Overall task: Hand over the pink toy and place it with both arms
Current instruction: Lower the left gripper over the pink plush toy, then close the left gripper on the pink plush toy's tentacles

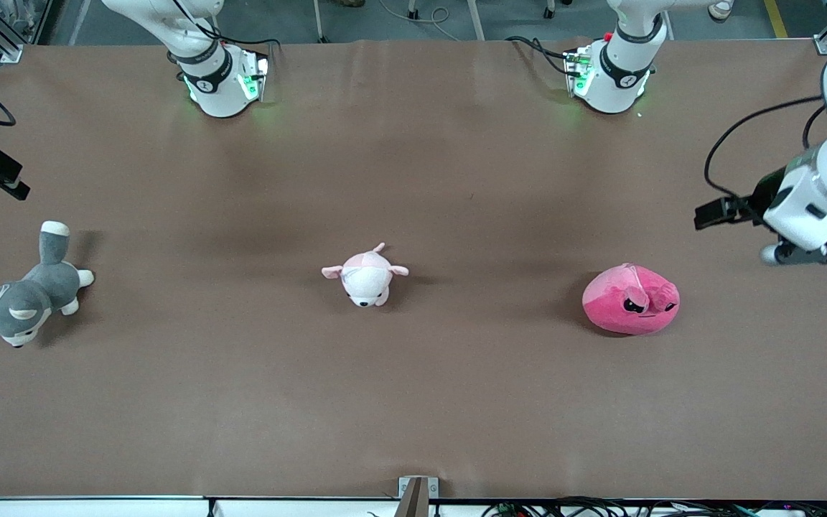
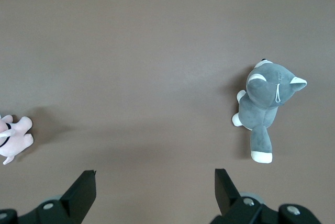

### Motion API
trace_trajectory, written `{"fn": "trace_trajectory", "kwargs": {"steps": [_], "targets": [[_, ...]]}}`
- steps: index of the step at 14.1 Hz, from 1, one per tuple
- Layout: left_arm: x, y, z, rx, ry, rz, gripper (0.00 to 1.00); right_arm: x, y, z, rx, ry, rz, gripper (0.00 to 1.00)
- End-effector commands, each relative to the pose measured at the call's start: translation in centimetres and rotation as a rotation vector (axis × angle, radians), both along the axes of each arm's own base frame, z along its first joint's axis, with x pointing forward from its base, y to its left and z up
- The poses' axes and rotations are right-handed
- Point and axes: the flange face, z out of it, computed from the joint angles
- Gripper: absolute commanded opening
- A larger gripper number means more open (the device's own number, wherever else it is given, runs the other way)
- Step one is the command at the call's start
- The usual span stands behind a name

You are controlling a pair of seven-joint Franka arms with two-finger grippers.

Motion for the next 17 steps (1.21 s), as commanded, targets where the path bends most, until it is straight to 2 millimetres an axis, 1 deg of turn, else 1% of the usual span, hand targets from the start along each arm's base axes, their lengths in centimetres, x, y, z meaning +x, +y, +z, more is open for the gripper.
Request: {"fn": "trace_trajectory", "kwargs": {"steps": [1,2,4,6,7,10,11,12,13,14,15,16,17], "targets": [[1.6,0.5,-4.3,0.011,-0.032,0.040,1.00,-0.3,0.1,-0.2,-0.001,0.001,0.016,1.00],[2.1,0.6,-6.2,0.010,-0.034,0.060,1.00,-0.3,0.0,-0.2,-0.001,0.001,0.015,1.00],[3.1,0.6,-8.9,-0.002,-0.028,0.083,1.00,-0.1,0.5,0.5,-0.006,-0.020,0.024,1.00],[3.4,0.7,-10.9,-0.007,-0.015,0.088,1.00,-0.1,1.1,1.4,-0.014,-0.038,0.036,1.00],[3.4,0.8,-11.5,-0.008,-0.018,0.090,0.99,0.0,1.1,1.4,-0.011,-0.041,0.034,1.00],[3.4,1.3,-14.8,-0.023,-0.031,0.110,0.95,0.0,0.9,1.6,-0.013,-0.044,0.031,1.00],[3.3,1.7,-15.4,-0.032,-0.037,0.124,0.90,0.1,0.9,1.5,-0.013,-0.043,0.031,1.00],[3.4,1.8,-15.9,-0.042,-0.039,0.132,0.84,0.1,0.9,1.5,-0.014,-0.042,0.031,1.00],[3.4,1.6,-16.3,-0.055,-0.035,0.140,0.81,0.0,0.8,1.5,-0.014,-0.041,0.029,1.00],[3.5,1.6,-16.5,-0.062,-0.039,0.146,0.75,0.0,0.8,1.4,-0.014,-0.039,0.029,1.00],[3.6,1.5,-16.7,-0.062,-0.039,0.145,0.67,0.0,0.8,1.5,-0.014,-0.039,0.028,1.00],[3.6,1.5,-17.2,-0.063,-0.034,0.144,0.54,0.0,0.8,1.4,-0.014,-0.038,0.028,1.00],[3.7,1.4,-17.4,-0.063,-0.036,0.143,0.38,0.0,0.8,1.4,-0.014,-0.038,0.028,1.00]]}}
